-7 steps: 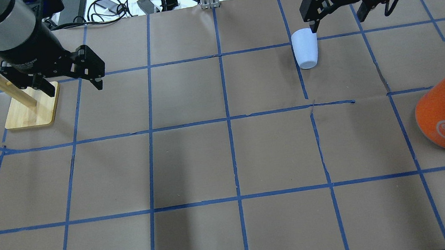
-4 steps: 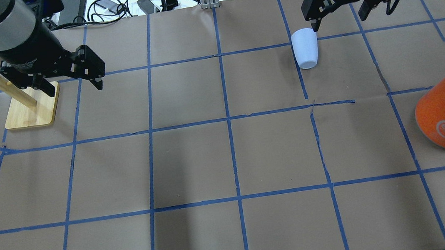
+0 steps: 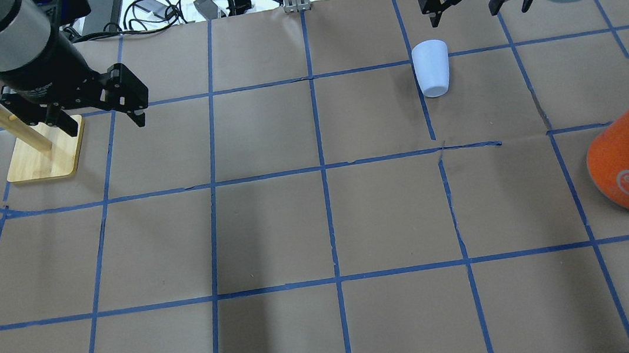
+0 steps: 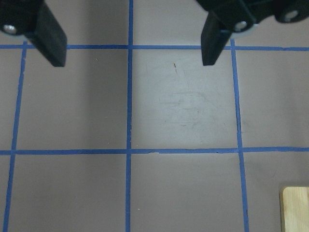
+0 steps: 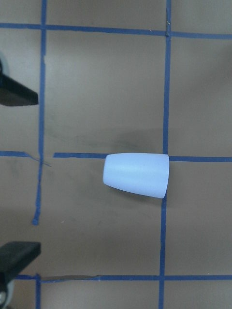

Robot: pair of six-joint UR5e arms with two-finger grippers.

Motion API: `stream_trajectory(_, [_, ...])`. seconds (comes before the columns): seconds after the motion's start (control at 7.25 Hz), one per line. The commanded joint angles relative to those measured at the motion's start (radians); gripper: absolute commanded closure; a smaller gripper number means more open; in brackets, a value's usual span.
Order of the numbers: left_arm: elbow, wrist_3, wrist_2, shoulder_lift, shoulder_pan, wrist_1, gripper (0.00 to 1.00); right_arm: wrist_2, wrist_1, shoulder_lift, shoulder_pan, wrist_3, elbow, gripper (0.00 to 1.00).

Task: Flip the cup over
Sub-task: 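Lower the right gripper onto the upside-down white cup and grasp it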

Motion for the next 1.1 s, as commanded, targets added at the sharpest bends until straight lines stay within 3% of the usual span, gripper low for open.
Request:
stream_trajectory(0.0, [0.0, 0.0, 0.0, 0.0, 0.0, 0.0, 0.0, 0.002, -0.188, 0.175, -0.016, -0.003, 0.001, 0.0])
stream_trajectory(0.28, [0.0, 0.0, 0.0, 0.0, 0.0, 0.0, 0.0, 0.001, -0.281, 0.301, -0.025, -0.004, 0.004, 0.0])
stream_trajectory(0.97, [0.0, -0.001, 0.0, -0.002, 0.0, 0.0, 0.0, 0.019, -0.394, 0.424, -0.027, 0.001, -0.005, 0.0])
